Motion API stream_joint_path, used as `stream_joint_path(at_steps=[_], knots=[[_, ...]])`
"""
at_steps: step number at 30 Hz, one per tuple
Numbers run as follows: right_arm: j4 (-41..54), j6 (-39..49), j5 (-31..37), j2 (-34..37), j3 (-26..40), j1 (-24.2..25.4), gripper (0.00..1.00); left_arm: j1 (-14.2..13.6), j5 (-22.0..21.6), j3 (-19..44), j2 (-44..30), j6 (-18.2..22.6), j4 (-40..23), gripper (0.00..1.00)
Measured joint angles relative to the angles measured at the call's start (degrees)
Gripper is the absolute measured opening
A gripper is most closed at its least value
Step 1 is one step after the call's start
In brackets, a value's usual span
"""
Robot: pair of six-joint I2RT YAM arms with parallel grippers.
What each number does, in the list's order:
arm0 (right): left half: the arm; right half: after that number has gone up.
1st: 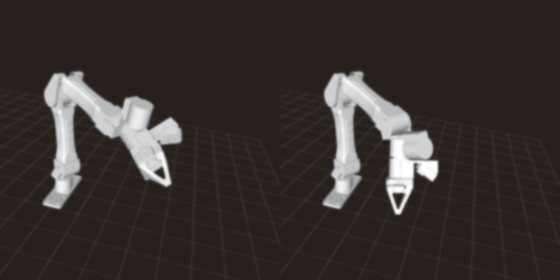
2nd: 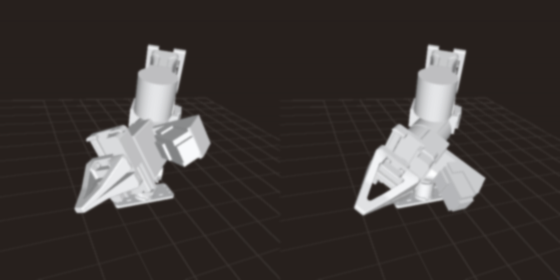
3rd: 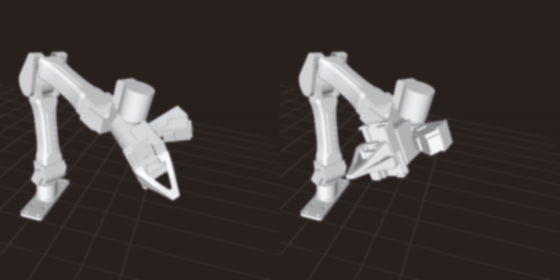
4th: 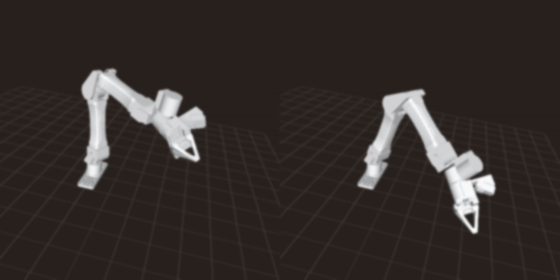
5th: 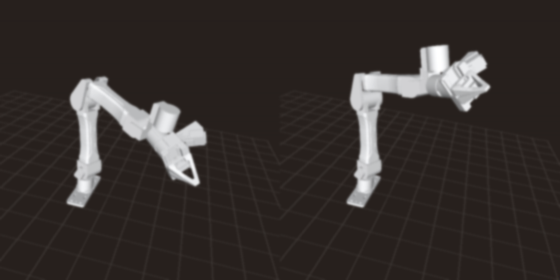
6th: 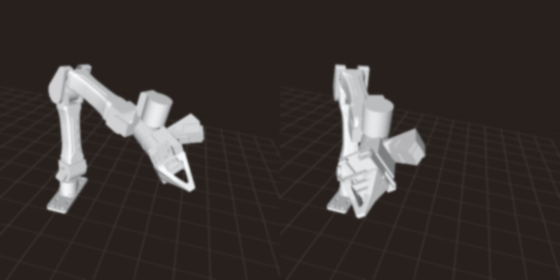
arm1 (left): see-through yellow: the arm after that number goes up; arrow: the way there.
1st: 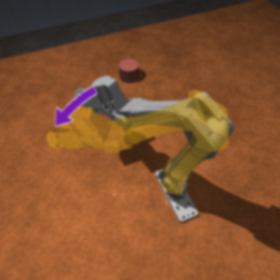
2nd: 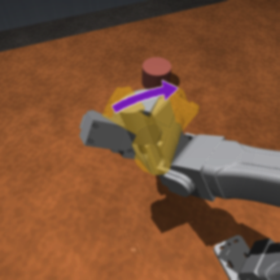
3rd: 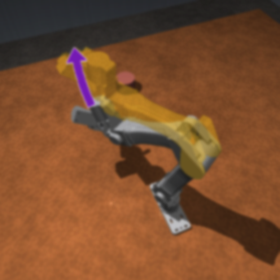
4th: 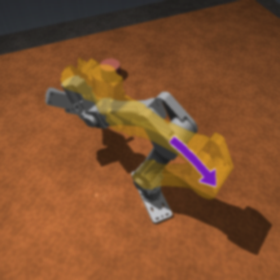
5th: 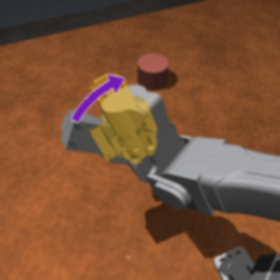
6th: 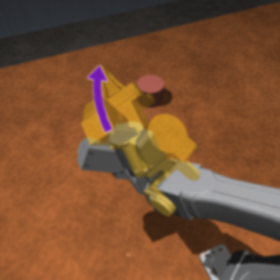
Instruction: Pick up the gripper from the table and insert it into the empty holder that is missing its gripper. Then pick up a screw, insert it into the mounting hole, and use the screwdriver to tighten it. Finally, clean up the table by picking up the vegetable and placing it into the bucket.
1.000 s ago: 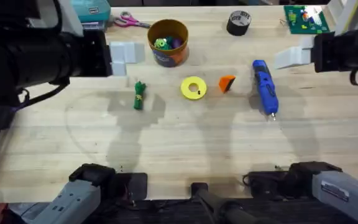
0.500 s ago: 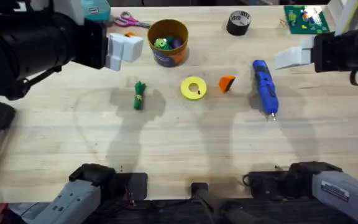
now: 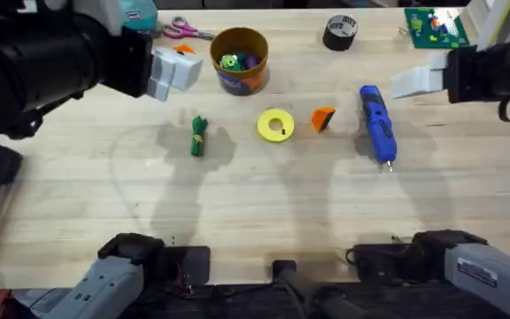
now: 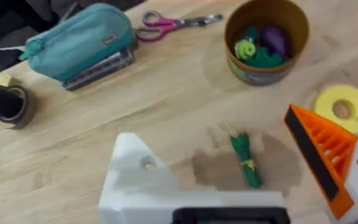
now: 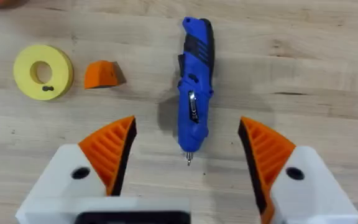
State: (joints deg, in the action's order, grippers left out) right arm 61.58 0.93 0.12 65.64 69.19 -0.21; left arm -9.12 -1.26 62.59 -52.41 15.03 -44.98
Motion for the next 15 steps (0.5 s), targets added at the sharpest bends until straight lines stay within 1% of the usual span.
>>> stream_joint_path(at_steps=[3, 6, 8, 10, 15], knots=[[0.0, 0.0, 0.0, 0.01, 0.0, 0.0, 0.997, 3.11, 1.57, -1.95, 1.47, -0.01, 3.47, 0.986], [0.0, 0.02, 0.0, 0.01, 0.0, 0.0, 0.997, 7.63, 5.21, -7.01, 5.4, -0.06, 8.69, 0.986], [0.0, 0.0, 0.02, 0.01, 0.0, 0.0, 0.996, 9.77, 8.02, -11.64, 8.74, -0.02, 13.63, 0.986], [0.0, 0.03, 0.01, 0.01, 0.0, 0.0, 0.997, 10.54, 10.48, -15.92, 11.73, -0.03, 17.9, 0.985], [0.0, 0.17, 0.0, 0.01, 0.0, 0.0, 0.997, 10.67, 16.35, -28.38, 19.51, 0.0, 30.69, 0.986]])
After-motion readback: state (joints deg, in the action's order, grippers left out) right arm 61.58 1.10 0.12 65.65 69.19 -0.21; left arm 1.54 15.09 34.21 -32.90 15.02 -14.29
